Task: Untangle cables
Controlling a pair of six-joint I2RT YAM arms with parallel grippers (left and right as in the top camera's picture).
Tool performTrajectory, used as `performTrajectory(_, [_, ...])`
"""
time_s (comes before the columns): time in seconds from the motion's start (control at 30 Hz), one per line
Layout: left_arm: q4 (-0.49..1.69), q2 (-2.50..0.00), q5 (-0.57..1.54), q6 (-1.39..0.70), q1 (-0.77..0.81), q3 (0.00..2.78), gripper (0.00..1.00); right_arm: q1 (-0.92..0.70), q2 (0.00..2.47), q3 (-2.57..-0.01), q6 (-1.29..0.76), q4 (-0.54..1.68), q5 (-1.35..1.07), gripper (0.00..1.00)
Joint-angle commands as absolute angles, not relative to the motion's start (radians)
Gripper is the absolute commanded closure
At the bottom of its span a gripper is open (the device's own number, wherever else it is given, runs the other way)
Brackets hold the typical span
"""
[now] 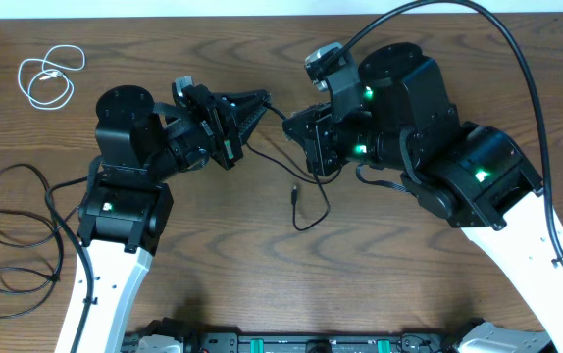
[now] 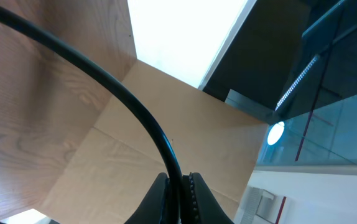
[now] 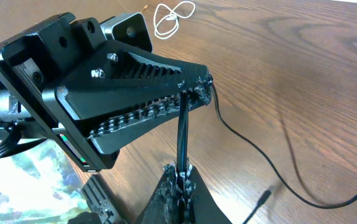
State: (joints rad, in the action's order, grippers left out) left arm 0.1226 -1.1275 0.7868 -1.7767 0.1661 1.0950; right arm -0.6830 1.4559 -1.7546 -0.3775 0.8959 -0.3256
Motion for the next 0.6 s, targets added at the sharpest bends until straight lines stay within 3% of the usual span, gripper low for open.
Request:
performTrajectory(0.0, [0.118, -1.123, 0.792, -1.767, 0.162, 1.113, 0.92, -0.688, 1.452, -1.758, -0.362, 0.891, -0.336, 0.99])
performTrajectory(0.03, [0.118, -1.123, 0.791, -1.766, 0.162, 1.113, 0.92, -0.688, 1.452, -1.758, -0.362, 0.894, -0.336, 0.99])
performTrajectory(0.17, [0.121, -1.123, 0.743, -1.702, 0.162, 1.113, 0.92, -0.688, 1.452, -1.758, -0.362, 0.910, -0.335, 0.78])
performTrajectory(0.27, [0.167, -1.123, 0.683, -1.607, 0.162, 1.113, 0.92, -0.688, 1.452, -1.758, -0.362, 0.925, -0.335, 0.71])
performTrajectory(0.4, [0.258, -1.123, 0.584, -1.412, 0.150, 1.113, 0.92, -0.688, 1.452, -1.758, -0.361, 0.954, -0.302, 0.41])
performTrajectory(0.57, [0.323, -1.123, 0.452, -1.053, 0.114, 1.113, 0.92, -0.688, 1.452, -1.758, -0.361, 0.982, -0.278, 0.32])
